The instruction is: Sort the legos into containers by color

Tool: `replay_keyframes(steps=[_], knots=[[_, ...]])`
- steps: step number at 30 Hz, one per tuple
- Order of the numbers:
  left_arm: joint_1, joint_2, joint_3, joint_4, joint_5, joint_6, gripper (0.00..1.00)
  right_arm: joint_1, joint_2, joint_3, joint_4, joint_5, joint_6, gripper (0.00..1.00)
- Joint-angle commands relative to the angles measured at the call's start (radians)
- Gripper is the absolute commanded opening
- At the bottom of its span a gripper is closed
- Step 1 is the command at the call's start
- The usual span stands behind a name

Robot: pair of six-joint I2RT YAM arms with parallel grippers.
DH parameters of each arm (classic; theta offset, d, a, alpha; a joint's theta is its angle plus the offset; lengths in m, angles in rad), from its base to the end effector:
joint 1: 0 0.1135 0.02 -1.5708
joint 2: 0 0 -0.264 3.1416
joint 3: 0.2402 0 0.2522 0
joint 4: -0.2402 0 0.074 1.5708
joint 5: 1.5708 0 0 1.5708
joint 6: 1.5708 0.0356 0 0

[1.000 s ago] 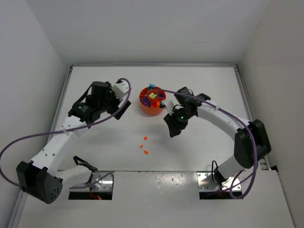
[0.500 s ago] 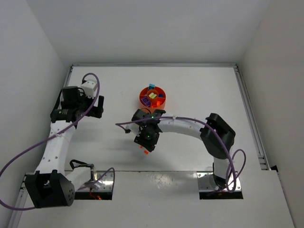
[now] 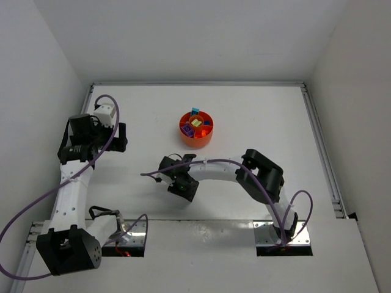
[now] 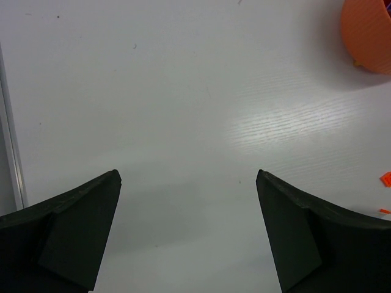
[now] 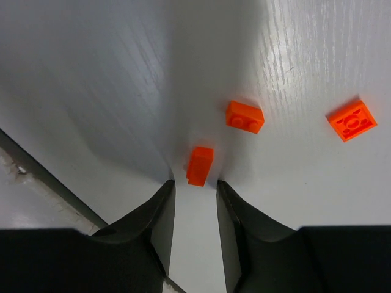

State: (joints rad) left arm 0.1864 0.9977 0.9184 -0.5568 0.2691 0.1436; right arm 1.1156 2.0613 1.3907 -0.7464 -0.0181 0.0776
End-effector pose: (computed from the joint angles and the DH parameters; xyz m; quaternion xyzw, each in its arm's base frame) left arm 0.2110 0.0302 0.3114 0.0415 0.8858 -0.0448 0.4601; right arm 0.1710 0.3509 0.1328 -0.4951 0.8654 0.0506 0.0585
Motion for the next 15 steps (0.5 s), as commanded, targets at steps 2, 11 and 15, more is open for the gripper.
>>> replay_keyframes(steps=[2,11,15], knots=[[0.025,-0.028,-0.013,0.028,0.041,-0.012,1.00,0.006,0.020,0.053,0.015,0.030,0.033,0.34],[0.054,-0.028,-0.023,0.037,0.071,-0.012,1.00,0.006,0.091,0.123,-0.014,0.003,0.033,0.35],[0.064,-0.028,-0.032,0.037,0.071,-0.003,1.00,0.006,0.102,0.133,-0.014,-0.006,0.033,0.24]])
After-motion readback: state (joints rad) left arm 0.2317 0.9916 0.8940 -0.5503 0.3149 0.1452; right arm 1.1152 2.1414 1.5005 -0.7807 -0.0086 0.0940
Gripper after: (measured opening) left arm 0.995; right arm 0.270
